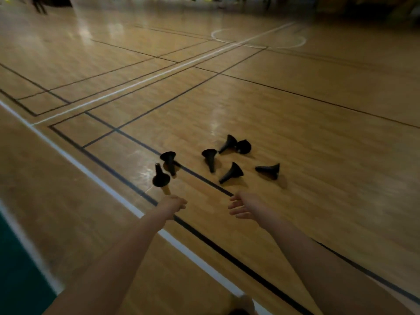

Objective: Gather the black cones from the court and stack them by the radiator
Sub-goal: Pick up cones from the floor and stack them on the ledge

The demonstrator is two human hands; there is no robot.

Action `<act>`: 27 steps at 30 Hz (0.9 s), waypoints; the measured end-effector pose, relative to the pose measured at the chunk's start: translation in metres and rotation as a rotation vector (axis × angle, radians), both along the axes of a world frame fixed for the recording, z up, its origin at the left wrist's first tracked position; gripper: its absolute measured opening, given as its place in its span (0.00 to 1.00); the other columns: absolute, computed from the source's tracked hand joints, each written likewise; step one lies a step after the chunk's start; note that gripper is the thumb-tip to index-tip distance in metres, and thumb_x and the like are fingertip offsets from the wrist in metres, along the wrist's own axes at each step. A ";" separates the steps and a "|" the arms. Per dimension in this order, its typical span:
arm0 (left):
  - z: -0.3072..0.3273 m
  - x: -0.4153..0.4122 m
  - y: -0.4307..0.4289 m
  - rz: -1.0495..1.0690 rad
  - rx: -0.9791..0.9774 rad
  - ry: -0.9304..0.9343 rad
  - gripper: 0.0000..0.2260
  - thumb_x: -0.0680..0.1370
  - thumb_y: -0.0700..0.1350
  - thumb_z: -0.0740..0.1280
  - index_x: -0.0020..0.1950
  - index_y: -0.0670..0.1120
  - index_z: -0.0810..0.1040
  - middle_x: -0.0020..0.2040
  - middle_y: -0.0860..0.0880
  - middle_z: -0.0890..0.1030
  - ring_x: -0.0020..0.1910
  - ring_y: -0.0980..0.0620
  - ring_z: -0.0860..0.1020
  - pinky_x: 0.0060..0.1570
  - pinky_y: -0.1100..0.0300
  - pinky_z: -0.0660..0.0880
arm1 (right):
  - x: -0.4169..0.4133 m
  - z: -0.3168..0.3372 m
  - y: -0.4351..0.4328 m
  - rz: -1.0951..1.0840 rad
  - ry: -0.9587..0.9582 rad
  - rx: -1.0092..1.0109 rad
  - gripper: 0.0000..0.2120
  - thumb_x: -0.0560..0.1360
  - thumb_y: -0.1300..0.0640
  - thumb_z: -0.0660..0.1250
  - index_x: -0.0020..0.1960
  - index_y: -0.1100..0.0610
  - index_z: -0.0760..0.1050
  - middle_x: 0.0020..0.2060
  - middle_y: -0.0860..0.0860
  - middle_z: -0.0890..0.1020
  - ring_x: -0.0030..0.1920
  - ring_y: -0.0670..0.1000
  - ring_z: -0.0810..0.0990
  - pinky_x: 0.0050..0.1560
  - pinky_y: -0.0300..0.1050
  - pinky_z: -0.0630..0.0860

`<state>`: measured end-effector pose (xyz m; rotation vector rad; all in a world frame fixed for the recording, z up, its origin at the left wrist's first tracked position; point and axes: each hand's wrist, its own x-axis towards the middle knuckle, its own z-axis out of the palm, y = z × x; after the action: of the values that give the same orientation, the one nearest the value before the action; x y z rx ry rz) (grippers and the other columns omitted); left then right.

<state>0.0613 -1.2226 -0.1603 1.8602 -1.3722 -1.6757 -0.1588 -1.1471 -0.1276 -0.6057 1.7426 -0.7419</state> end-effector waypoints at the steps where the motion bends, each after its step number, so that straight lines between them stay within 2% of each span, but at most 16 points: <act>1: -0.003 -0.015 -0.013 -0.013 0.009 -0.008 0.08 0.80 0.43 0.64 0.57 0.42 0.77 0.55 0.47 0.79 0.59 0.49 0.74 0.57 0.53 0.72 | -0.011 -0.001 -0.010 -0.024 -0.005 0.008 0.14 0.81 0.53 0.57 0.57 0.61 0.75 0.49 0.57 0.83 0.47 0.54 0.83 0.49 0.47 0.79; 4: -0.007 -0.062 -0.058 -0.037 0.011 -0.008 0.10 0.80 0.43 0.64 0.58 0.42 0.78 0.54 0.48 0.79 0.60 0.50 0.74 0.60 0.51 0.72 | -0.055 -0.001 -0.047 -0.083 -0.003 0.011 0.14 0.81 0.53 0.57 0.57 0.61 0.76 0.49 0.57 0.83 0.47 0.54 0.83 0.48 0.47 0.79; 7: -0.010 -0.113 -0.105 -0.030 0.029 -0.009 0.11 0.79 0.44 0.64 0.59 0.42 0.78 0.54 0.47 0.80 0.58 0.50 0.75 0.60 0.50 0.72 | -0.110 0.005 -0.085 -0.128 -0.031 -0.003 0.14 0.82 0.54 0.57 0.57 0.62 0.76 0.50 0.59 0.83 0.49 0.56 0.83 0.48 0.47 0.78; 10: -0.004 -0.160 -0.153 -0.003 0.072 0.008 0.11 0.80 0.44 0.64 0.59 0.41 0.78 0.57 0.45 0.79 0.63 0.49 0.74 0.62 0.49 0.71 | -0.171 0.009 -0.130 -0.147 -0.038 -0.009 0.15 0.82 0.54 0.57 0.58 0.63 0.76 0.49 0.58 0.84 0.48 0.56 0.84 0.43 0.45 0.79; 13: 0.000 -0.195 -0.196 0.036 0.070 0.005 0.11 0.80 0.43 0.63 0.59 0.40 0.78 0.58 0.45 0.79 0.63 0.49 0.74 0.61 0.50 0.71 | -0.216 0.010 -0.174 -0.152 -0.012 0.000 0.14 0.81 0.54 0.57 0.57 0.62 0.77 0.47 0.57 0.84 0.47 0.55 0.84 0.48 0.47 0.80; 17: -0.004 -0.238 -0.259 0.027 0.083 -0.028 0.08 0.80 0.42 0.63 0.55 0.43 0.79 0.56 0.46 0.80 0.63 0.49 0.75 0.59 0.51 0.73 | -0.252 0.013 -0.238 -0.124 -0.008 -0.003 0.14 0.82 0.54 0.57 0.57 0.62 0.76 0.48 0.57 0.84 0.48 0.55 0.83 0.52 0.49 0.79; 20: -0.008 -0.260 -0.304 0.013 0.079 -0.044 0.12 0.81 0.42 0.60 0.60 0.41 0.78 0.58 0.45 0.79 0.62 0.48 0.74 0.61 0.50 0.72 | -0.270 0.007 -0.288 -0.098 0.005 0.009 0.13 0.81 0.54 0.57 0.55 0.61 0.76 0.47 0.56 0.84 0.47 0.54 0.84 0.51 0.48 0.79; 23: -0.021 -0.272 -0.361 -0.013 0.084 -0.024 0.12 0.82 0.43 0.59 0.61 0.41 0.77 0.58 0.44 0.79 0.62 0.47 0.74 0.61 0.51 0.71 | -0.287 -0.012 -0.353 -0.077 -0.002 0.032 0.11 0.81 0.54 0.58 0.52 0.60 0.77 0.44 0.55 0.84 0.44 0.53 0.84 0.50 0.48 0.80; 27: -0.045 -0.283 -0.453 -0.014 0.117 -0.018 0.08 0.81 0.44 0.60 0.55 0.43 0.78 0.57 0.45 0.79 0.62 0.48 0.74 0.62 0.50 0.71 | -0.309 -0.038 -0.445 -0.073 0.024 0.075 0.11 0.81 0.54 0.59 0.52 0.60 0.76 0.44 0.56 0.83 0.43 0.54 0.84 0.46 0.47 0.80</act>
<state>-0.2214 -1.6753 -0.2052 1.9368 -1.3228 -1.7860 -0.4680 -1.5918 -0.1661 -0.5037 1.8140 -0.7188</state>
